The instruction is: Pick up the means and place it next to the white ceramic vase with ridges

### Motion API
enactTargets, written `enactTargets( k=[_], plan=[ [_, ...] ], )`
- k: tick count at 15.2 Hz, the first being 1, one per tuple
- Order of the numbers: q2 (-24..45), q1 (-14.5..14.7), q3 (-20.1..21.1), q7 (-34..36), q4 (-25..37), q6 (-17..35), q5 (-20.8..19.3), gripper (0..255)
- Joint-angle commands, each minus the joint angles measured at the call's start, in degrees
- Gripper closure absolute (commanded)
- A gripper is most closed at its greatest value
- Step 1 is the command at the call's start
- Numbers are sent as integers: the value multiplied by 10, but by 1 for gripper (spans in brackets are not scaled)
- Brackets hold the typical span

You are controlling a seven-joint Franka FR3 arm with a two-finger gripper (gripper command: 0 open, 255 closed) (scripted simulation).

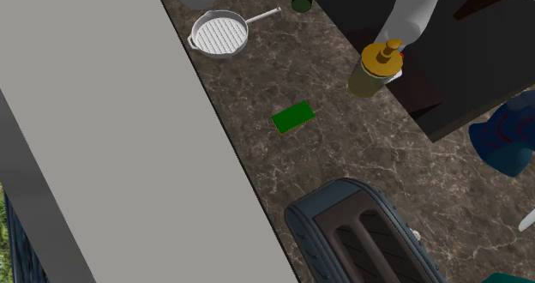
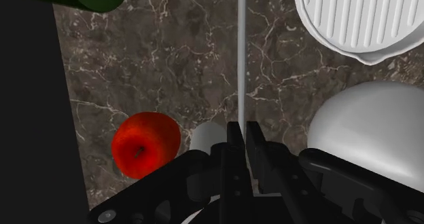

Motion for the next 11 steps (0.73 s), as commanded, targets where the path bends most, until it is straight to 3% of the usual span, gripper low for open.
enactTargets(
  k=[1, 11],
  plan=[
    [-1, 0, 0, 0, -17, 16, 0, 255],
    [-4, 0, 0, -2, -99, 94, 0, 255]
  ],
)
